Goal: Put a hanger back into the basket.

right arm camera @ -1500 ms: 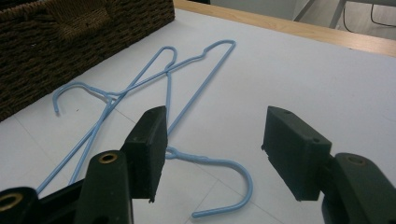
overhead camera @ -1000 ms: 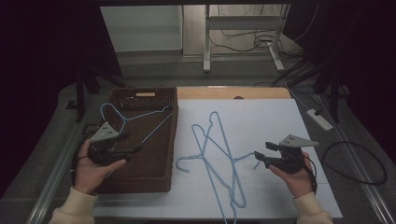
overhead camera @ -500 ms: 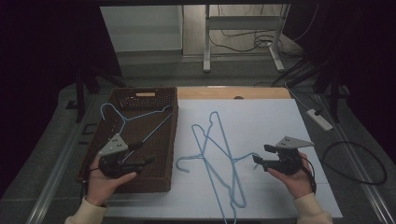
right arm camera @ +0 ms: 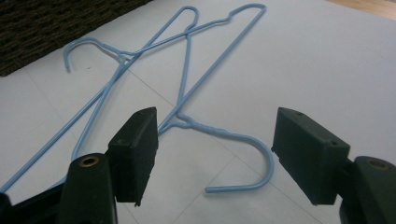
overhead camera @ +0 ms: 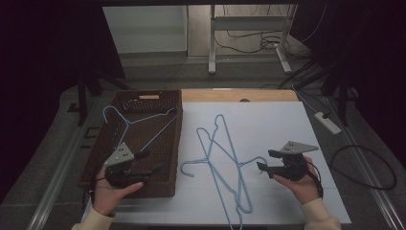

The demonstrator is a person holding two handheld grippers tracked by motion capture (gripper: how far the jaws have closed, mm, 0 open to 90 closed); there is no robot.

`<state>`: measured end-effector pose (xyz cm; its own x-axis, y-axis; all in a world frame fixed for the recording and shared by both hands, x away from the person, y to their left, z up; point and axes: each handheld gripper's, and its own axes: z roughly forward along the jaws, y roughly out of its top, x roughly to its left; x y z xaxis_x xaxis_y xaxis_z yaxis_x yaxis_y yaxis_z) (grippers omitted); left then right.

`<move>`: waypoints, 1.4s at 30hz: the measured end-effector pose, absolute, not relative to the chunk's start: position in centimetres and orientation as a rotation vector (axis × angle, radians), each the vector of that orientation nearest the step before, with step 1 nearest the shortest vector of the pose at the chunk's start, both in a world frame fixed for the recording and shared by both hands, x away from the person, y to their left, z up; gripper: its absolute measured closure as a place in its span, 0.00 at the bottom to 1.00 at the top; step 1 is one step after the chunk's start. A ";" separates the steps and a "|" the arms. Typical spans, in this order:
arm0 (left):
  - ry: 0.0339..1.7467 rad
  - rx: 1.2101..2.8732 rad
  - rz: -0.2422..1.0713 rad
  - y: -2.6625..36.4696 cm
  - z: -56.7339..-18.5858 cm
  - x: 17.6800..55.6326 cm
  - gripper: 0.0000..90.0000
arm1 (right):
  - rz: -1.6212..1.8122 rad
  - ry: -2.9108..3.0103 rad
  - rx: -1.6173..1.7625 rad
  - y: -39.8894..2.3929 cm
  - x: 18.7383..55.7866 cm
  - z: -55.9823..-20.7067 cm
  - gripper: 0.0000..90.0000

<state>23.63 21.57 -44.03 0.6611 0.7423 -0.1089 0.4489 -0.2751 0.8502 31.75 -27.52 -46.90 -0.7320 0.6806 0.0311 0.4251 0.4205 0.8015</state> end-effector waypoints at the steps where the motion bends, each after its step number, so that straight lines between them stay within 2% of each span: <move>1: 0.934 1.921 0.386 21.6 -44.0 23.6 0.34 | 1.213 2.380 0.957 -27.5 31.8 -46.9 0.36; 27: 0.921 1.912 0.376 21.4 -44.1 23.4 0.34 | 1.110 2.634 0.684 -20.2 35.7 -45.0 0.38; 42: 0.904 1.920 0.367 20.8 -44.1 23.5 0.34 | 0.928 2.816 0.510 -13.5 38.0 -46.5 0.38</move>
<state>23.49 20.78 -44.11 0.6816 0.7227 -0.1150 0.4379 -0.2769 0.8553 37.98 -13.45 -46.54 -0.9338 0.3571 -0.0204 0.2750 0.7533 0.5974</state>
